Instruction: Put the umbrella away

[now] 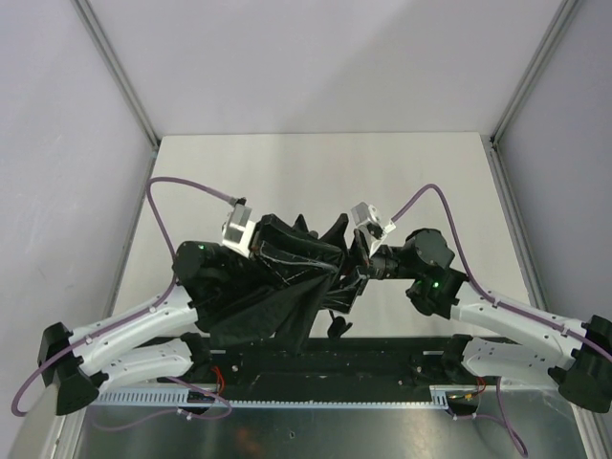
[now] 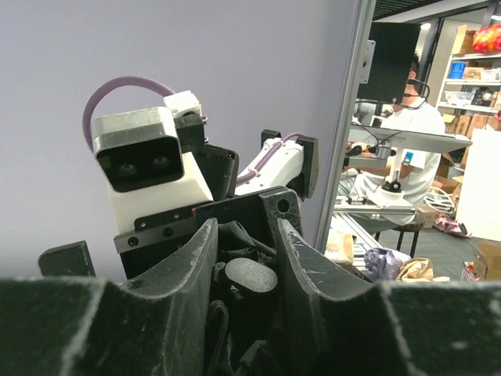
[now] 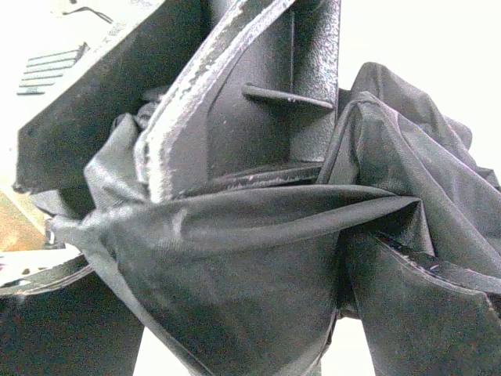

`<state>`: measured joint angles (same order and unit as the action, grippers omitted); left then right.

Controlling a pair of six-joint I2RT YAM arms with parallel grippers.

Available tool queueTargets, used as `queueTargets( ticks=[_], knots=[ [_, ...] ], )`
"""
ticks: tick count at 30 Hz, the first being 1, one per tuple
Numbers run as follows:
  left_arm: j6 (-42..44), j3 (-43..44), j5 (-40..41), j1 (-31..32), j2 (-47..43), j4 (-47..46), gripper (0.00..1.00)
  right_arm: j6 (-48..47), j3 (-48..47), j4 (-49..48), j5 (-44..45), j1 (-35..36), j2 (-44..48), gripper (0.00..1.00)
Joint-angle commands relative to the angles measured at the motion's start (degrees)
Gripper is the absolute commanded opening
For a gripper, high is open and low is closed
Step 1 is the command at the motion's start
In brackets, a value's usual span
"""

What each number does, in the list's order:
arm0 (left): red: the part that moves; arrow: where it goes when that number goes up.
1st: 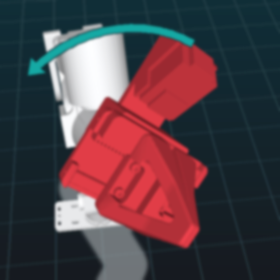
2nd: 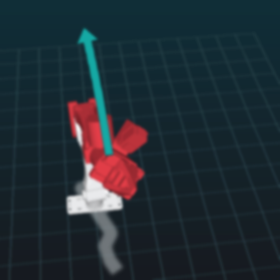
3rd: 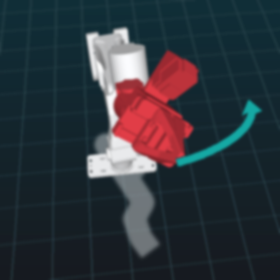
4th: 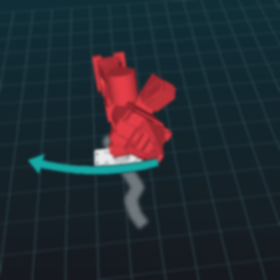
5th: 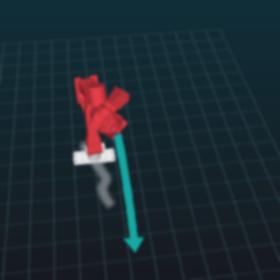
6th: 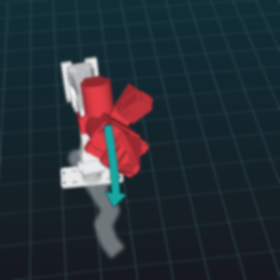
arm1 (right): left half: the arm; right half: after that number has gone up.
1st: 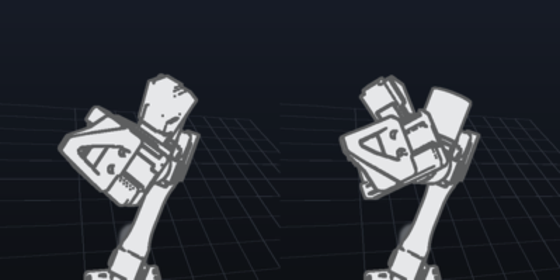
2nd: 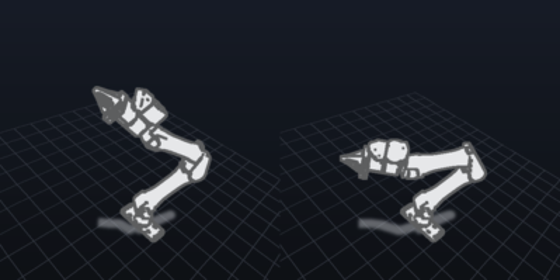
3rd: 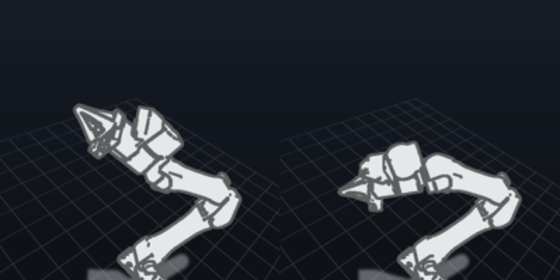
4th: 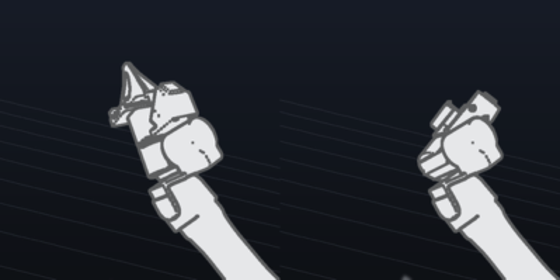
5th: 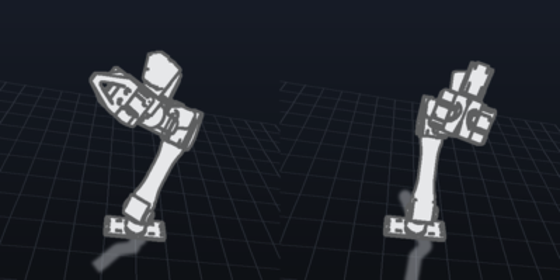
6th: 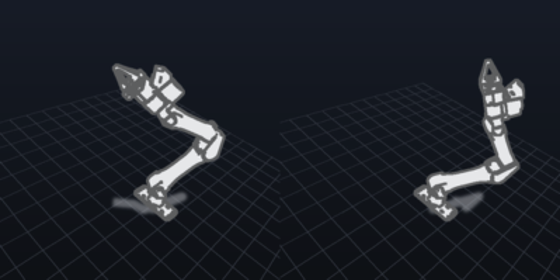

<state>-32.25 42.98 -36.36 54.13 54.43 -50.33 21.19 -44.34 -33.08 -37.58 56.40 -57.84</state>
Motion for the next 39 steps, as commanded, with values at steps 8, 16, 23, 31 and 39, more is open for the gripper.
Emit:
queueTargets(
  ticks=[8, 16, 23, 31, 39],
  knots=[
    [1.7, 2.4, -1.1, 4.0, 3.2, -6.3, 0.0, 7.6, -0.6, -10.5, -6.8, -2.4, -0.9, 0.83],
    [-0.2, 2.7, 0.2, 4.2, 5.4, -6.1, 0.01, 6.6, -1.2, -9.0, -10.7, -2.0, -0.3, 0.21],
    [3.2, 4.5, 3.7, 3.7, 1.1, 3.5, 0.4, 0.7, -1.2, -0.4, -9.7, -2.5, 1.7, 0.0],
    [13.3, 10.9, 11.4, -3.0, -13.9, 34.3, 0.96, -1.2, -0.6, 5.0, -7.4, -3.3, 3.6, 0.0],
    [21.3, 17.3, 29.1, -4.4, -24.3, 65.0, 0.82, -1.3, -0.1, 6.1, -6.4, -5.7, 4.4, 0.0]
  ],
)
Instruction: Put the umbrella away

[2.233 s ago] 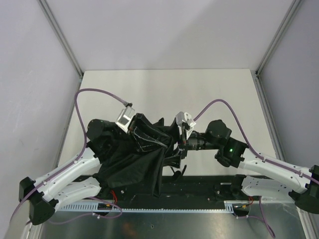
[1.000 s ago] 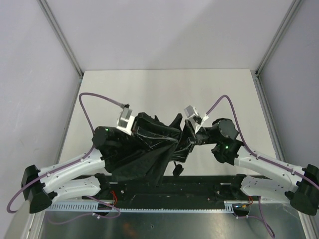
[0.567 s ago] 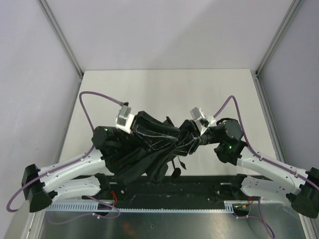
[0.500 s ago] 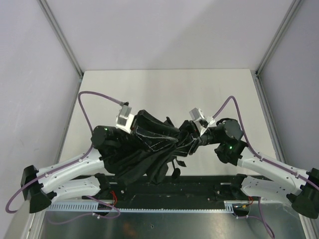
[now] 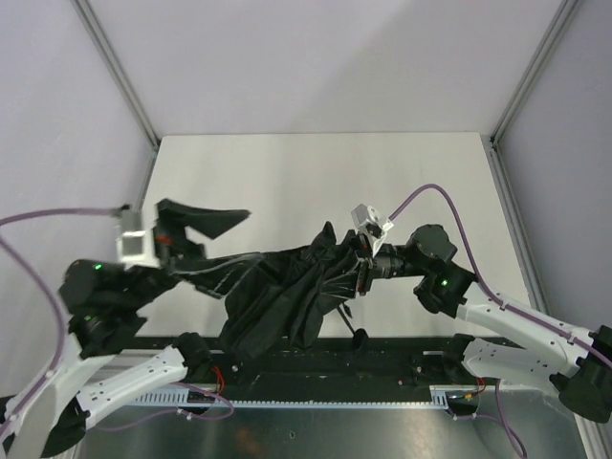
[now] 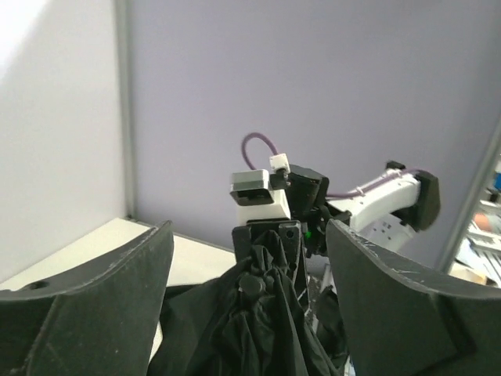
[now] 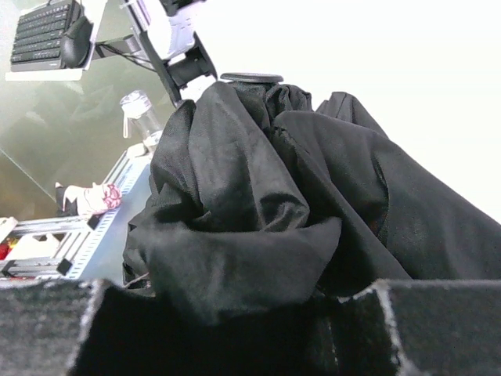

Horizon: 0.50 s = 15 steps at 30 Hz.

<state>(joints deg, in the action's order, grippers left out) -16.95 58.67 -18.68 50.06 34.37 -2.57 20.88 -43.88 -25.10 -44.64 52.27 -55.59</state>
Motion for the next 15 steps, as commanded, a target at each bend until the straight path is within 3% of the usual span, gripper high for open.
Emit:
queueTargets(
  ticks=[1, 9, 15],
  knots=[
    [5.6, 1.2, 12.2, -0.3, -5.3, 19.1, 0.78, -1.2, -0.6, -1.4, 1.0, -2.1, 2.5, 0.0],
    [-0.2, -4.5, 7.6, -0.3, -6.5, 24.0, 0.51, -0.7, -0.1, 0.5, -0.7, -7.6, 5.2, 0.0],
    [-1.0, -4.3, 5.6, -0.3, -1.5, 22.9, 0.44, -0.5, 0.2, 1.9, -3.1, -9.2, 5.6, 0.0]
  ],
)
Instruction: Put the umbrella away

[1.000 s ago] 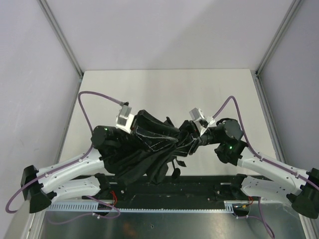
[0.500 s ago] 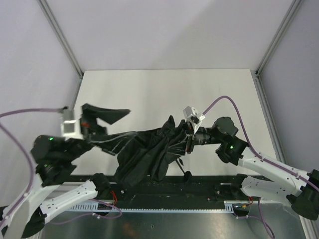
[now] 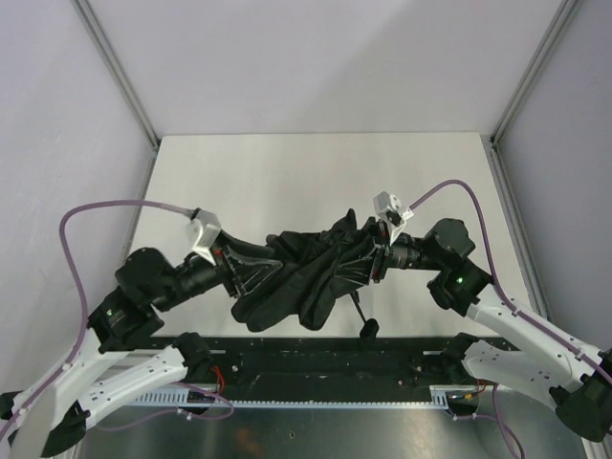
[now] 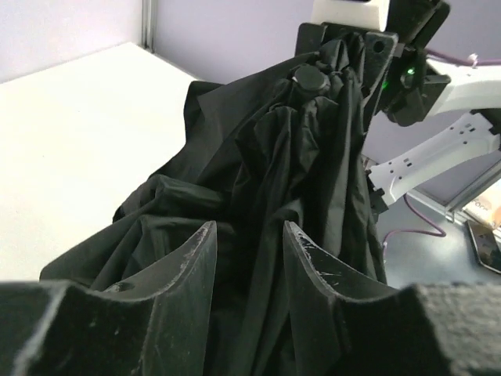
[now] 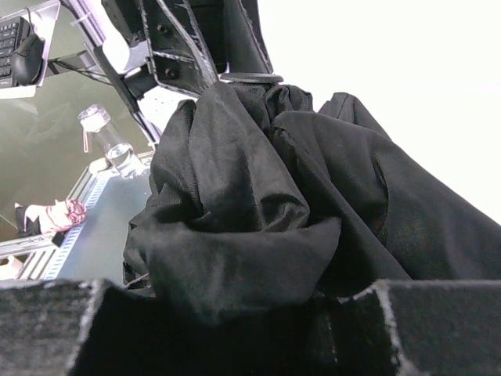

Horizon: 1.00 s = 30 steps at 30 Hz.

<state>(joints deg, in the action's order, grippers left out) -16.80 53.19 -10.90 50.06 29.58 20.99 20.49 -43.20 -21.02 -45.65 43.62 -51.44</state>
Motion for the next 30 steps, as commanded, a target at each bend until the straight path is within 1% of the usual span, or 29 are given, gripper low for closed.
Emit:
queueTargets(
  ticks=[1, 4, 5, 7, 8, 10, 12, 14, 15, 16, 17, 20, 21, 23, 25, 26, 28, 30],
  knots=[
    [-1.2, 1.4, -3.5, -0.2, 4.7, -1.6, 0.41, -0.1, -0.5, -2.1, -2.2, -0.6, 1.4, 0.0],
    [-2.1, 1.2, -9.8, -0.3, 8.2, -5.7, 0.31, -0.1, -0.4, -1.9, -2.6, -0.7, 1.4, 0.0],
    [-2.9, 0.9, -11.6, -0.2, 9.2, -7.4, 0.24, 0.1, -0.4, -2.0, -2.7, -0.7, 1.2, 0.0],
    [-5.8, -0.2, -13.8, -0.2, 11.4, -12.1, 0.07, 1.1, -0.3, -3.2, -3.3, -0.6, 0.8, 0.0],
    [-7.7, -1.4, -14.9, 0.0, 12.8, -15.5, 0.04, 1.9, -0.2, -4.6, -3.8, -0.5, 0.5, 0.0],
    [-11.4, -2.8, -18.2, 0.7, 16.6, -23.9, 0.01, 3.2, 0.1, -7.5, -5.2, -0.4, -0.2, 0.0],
    [-12.6, -1.9, -19.5, 2.7, 20.4, -28.5, 0.0, 4.0, 0.5, -9.9, -6.1, -0.3, -0.7, 0.0],
    [-11.1, 0.1, -19.1, 4.9, 23.4, -29.0, 0.0, 4.7, 0.6, -11.2, -7.0, -0.7, -1.0, 0.0],
    [-10.1, 0.8, -18.5, 5.3, 23.7, -27.7, 0.0, 4.8, 0.6, -11.3, -7.5, -1.1, -0.9, 0.0],
    [-8.8, 1.2, -17.1, 5.4, 22.9, -25.9, 0.02, 4.7, 0.7, -11.0, -8.0, -1.7, -0.5, 0.0],
    [-7.6, 1.1, -15.4, 5.2, 21.5, -24.2, 0.1, 4.2, 0.7, -10.0, -8.3, -2.3, 0.0, 0.0],
    [-5.3, -0.8, -10.0, 3.6, 14.1, -19.0, 0.41, 1.2, 0.7, -4.9, -8.9, -4.3, 2.0, 0.0],
    [-4.7, -1.1, -8.0, 2.8, 11.5, -17.0, 0.49, 0.2, 0.7, -3.3, -9.1, -4.9, 2.7, 0.0],
    [-3.7, -1.2, -4.2, 1.4, 6.8, -12.5, 0.6, -1.5, 0.7, -0.6, -9.0, -5.6, 3.7, 0.0],
    [-3.2, -0.4, 1.1, 0.7, 3.6, -8.0, 0.65, -2.6, 0.7, 1.0, -8.9, -5.9, 4.3, 0.0],
    [-3.5, 0.0, 5.0, 0.6, 2.3, -5.7, 0.66, -2.8, 0.7, 1.3, -9.0, -6.1, 4.5, 0.0],
    [-5.2, 0.2, 14.8, 0.4, 0.3, -1.3, 0.65, -2.8, 0.7, 1.3, -9.1, -6.3, 4.7, 0.0],
    [-6.4, -0.6, 20.4, 0.4, -0.6, 1.2, 0.63, -2.2, 0.7, 0.7, -9.8, -6.8, 4.9, 0.0]
  ],
)
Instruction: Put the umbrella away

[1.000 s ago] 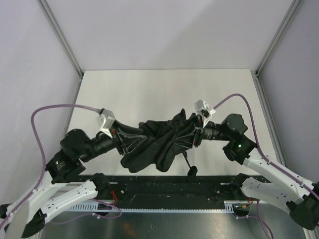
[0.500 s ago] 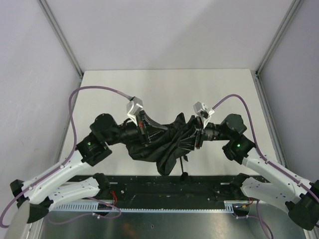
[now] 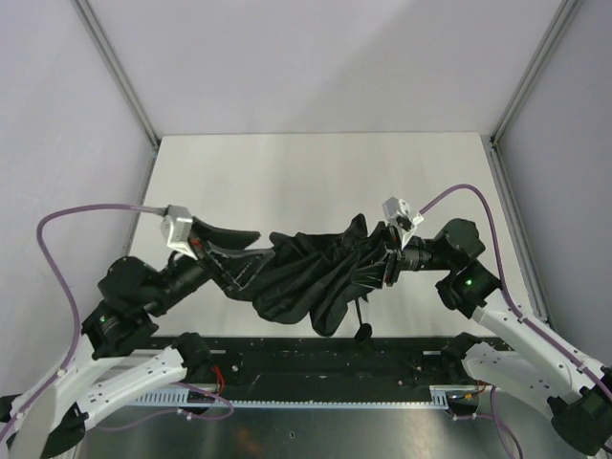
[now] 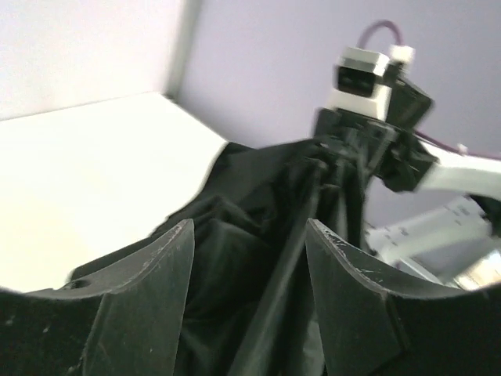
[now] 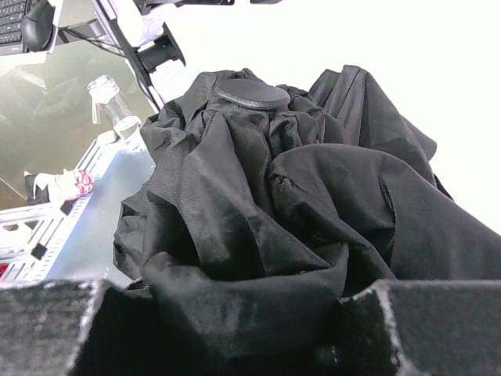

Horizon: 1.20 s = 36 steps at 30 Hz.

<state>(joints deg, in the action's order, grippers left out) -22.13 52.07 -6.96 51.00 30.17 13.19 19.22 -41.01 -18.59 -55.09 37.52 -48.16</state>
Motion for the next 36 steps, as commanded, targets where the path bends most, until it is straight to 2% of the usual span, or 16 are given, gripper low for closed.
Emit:
queueTargets(
  ticks=[1, 4, 8, 11, 13, 18, 21, 23, 25, 30, 33, 34, 36],
  knots=[
    [-1.8, 0.0, 18.1, -0.6, -1.0, 10.0, 0.63, -0.4, -1.5, -2.3, -1.2, -1.0, 1.6, 0.0],
    [-3.1, -0.3, 17.5, -1.2, 1.4, 11.3, 0.66, 1.4, -1.5, -4.6, -4.2, -1.5, 1.5, 0.0],
    [-2.0, 0.3, 8.0, -1.7, 6.2, 10.1, 0.5, 1.7, -1.6, -5.2, -5.6, -1.8, 1.8, 0.0],
    [-1.0, -1.8, -9.2, -1.7, 7.9, 0.2, 0.41, 1.8, -1.6, -5.1, -5.8, -1.9, 0.9, 0.0],
    [-2.5, -3.7, -15.9, -1.6, 9.0, -7.4, 0.4, 2.4, -1.6, -6.0, -6.0, -1.5, 0.0, 0.0],
    [-8.4, -4.1, -23.9, 0.0, 16.5, -24.6, 0.3, 2.8, -1.6, -8.4, -4.3, 0.8, -2.2, 0.0],
    [-7.2, -1.6, -24.5, 2.8, 20.0, -26.1, 0.25, 3.3, -1.8, -9.0, -3.1, 0.4, -2.9, 0.0],
    [-5.9, -1.6, -21.5, 3.1, 18.8, -24.6, 0.3, 2.5, -2.4, -6.0, -1.9, -0.4, -2.7, 0.0],
    [-3.4, -0.9, -16.3, 3.1, 16.5, -19.2, 0.4, 1.3, -2.9, -2.5, -0.2, -1.4, -1.9, 0.0],
    [1.2, 2.3, 7.2, 1.4, 10.3, 0.3, 0.68, -4.2, -4.8, 8.0, 6.9, -2.4, 1.2, 0.0],
    [3.3, 3.4, 21.8, 0.9, 5.1, 6.4, 0.77, -7.4, -6.9, 14.7, 13.6, -2.6, 1.7, 0.0],
    [3.9, 3.9, 25.4, 0.8, 3.5, 7.5, 0.83, -8.0, -7.5, 16.0, 16.2, -2.6, 1.7, 0.0],
    [4.3, 4.4, 30.1, 0.8, 1.0, 8.4, 0.89, -8.4, -8.7, 17.7, 20.4, -2.8, 1.4, 0.0]
  ],
)
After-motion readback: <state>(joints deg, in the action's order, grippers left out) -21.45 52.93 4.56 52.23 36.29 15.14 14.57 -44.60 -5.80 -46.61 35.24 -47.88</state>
